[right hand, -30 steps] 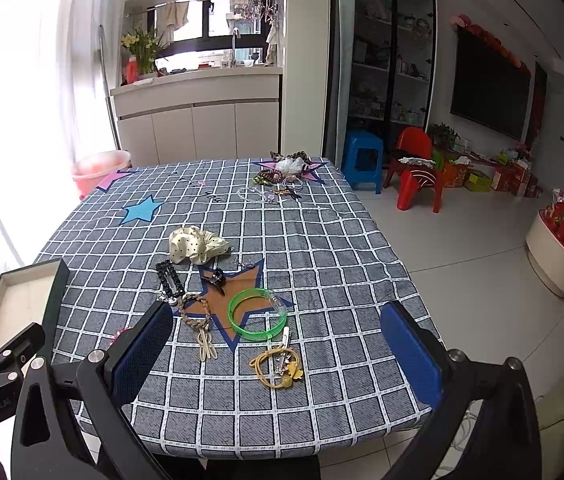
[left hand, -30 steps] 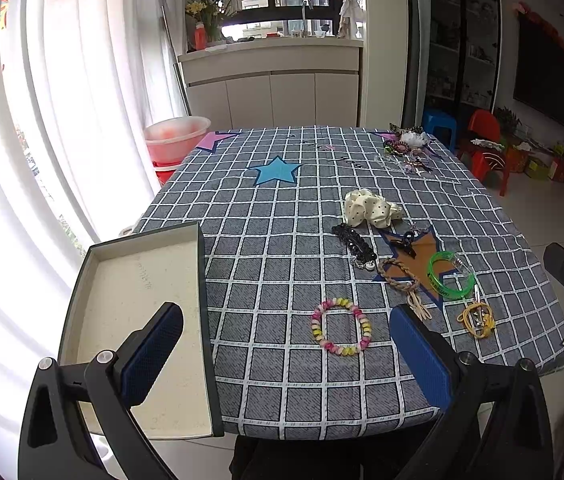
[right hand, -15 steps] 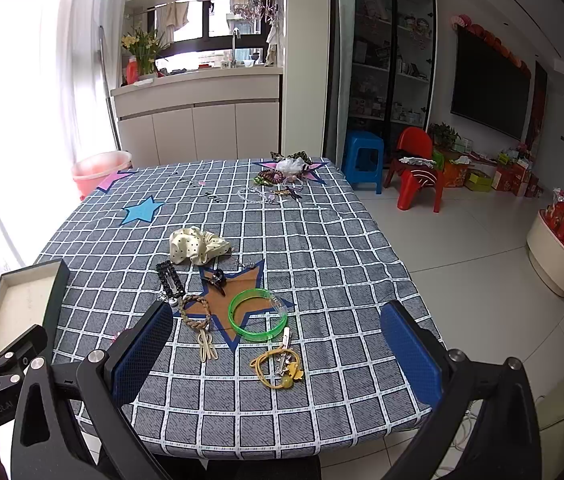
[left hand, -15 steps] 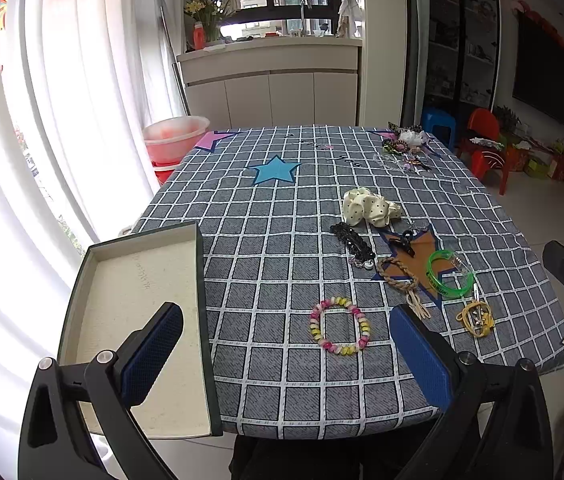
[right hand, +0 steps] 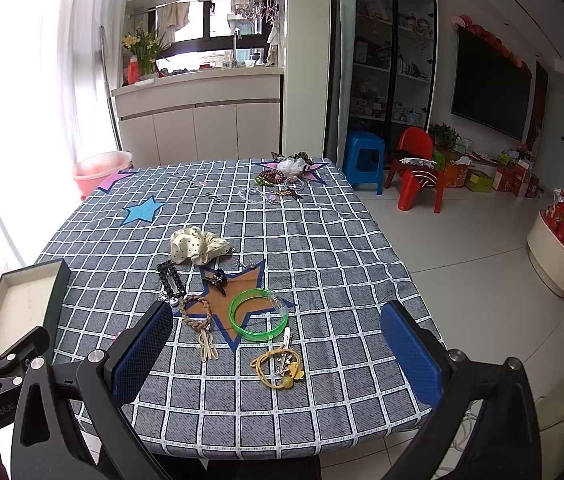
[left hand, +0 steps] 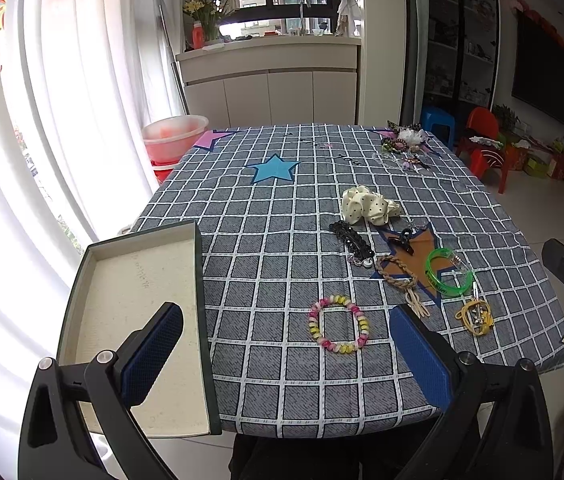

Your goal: Organize jewelry

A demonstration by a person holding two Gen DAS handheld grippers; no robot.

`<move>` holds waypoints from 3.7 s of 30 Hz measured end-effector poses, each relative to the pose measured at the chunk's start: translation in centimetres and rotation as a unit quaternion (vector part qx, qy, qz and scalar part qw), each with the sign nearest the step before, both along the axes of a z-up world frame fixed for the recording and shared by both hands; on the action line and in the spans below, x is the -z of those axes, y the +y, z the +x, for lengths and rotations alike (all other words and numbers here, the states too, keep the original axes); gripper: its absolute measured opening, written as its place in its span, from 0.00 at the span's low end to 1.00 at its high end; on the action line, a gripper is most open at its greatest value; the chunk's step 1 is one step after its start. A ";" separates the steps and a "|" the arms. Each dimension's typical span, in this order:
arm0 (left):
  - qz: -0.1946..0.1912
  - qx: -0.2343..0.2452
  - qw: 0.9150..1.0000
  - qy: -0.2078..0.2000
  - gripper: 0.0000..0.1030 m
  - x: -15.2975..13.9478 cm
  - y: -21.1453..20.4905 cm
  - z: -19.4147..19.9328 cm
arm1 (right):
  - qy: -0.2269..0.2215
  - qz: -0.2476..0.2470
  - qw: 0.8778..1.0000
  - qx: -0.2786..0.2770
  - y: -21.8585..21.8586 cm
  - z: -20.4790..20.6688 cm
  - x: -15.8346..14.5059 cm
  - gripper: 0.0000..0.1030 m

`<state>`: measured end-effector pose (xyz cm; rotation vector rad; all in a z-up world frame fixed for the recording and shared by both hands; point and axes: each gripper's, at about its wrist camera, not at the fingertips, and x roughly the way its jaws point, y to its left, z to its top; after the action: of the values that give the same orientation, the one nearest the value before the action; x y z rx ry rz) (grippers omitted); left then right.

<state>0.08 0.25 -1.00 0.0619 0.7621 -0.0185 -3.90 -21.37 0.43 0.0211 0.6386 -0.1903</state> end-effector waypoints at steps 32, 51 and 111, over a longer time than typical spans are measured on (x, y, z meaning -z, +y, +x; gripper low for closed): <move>-0.009 0.007 1.000 0.023 1.00 1.0 0.1 1.0 | 0.014 0.005 1.000 -0.002 -0.3 0.4 1.0 1.00; -0.015 0.040 0.991 0.130 1.00 8.8 -0.9 7.6 | 0.115 0.025 0.993 -0.005 -5.4 7.3 6.5 1.00; -0.120 -0.044 0.991 0.044 0.16 2.2 15.6 6.9 | 0.134 0.060 0.957 -0.249 14.6 16.0 3.2 0.11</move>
<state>7.03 15.82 -3.21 -0.2031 0.8456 -0.0293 12.14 -6.73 -2.82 -0.0502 0.9040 0.3392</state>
